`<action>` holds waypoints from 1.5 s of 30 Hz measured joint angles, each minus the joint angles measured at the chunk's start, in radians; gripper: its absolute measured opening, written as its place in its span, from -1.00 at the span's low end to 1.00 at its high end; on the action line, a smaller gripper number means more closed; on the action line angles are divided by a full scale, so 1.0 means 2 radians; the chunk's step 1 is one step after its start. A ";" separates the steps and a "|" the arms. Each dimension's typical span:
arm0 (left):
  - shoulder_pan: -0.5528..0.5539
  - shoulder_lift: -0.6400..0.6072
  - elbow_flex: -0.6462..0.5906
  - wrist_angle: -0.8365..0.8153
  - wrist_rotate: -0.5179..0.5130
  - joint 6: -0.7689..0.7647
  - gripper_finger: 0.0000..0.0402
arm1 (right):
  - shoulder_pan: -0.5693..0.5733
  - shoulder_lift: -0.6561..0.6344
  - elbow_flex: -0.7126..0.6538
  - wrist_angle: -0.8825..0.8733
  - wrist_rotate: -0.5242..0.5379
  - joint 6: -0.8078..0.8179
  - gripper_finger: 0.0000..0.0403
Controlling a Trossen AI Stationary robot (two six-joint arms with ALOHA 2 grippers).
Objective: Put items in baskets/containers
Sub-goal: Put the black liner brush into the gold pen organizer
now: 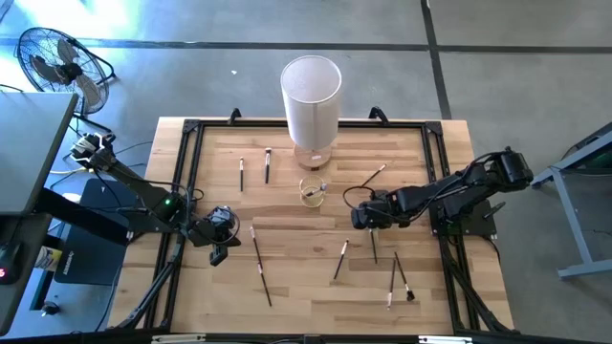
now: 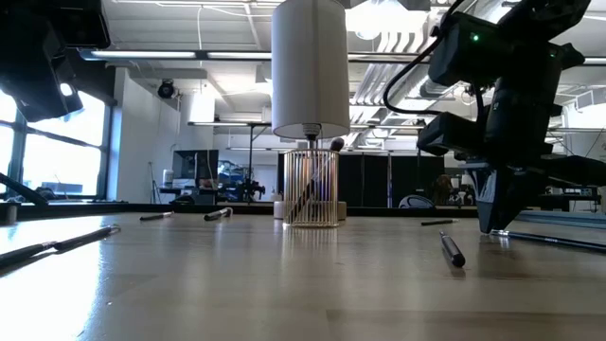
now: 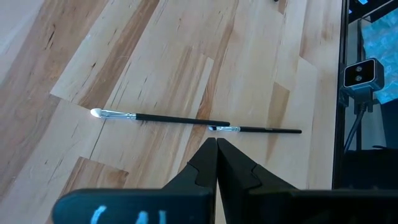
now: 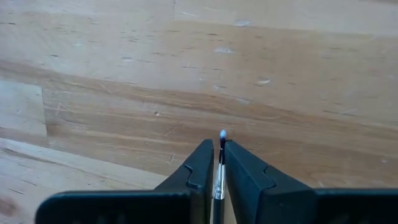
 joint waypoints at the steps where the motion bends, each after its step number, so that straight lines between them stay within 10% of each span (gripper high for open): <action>1: 0.000 0.000 0.000 0.000 0.000 0.000 -1.00 | 0.000 0.000 0.000 0.000 0.001 0.000 -0.83; 32: 0.000 0.000 0.000 0.000 -0.003 0.002 -1.00 | -0.004 0.000 0.000 -0.010 0.025 -0.014 -0.70; 45: 0.000 0.000 0.000 0.000 -0.003 -0.004 -1.00 | -0.006 0.000 0.000 -0.014 -0.014 -0.016 -0.98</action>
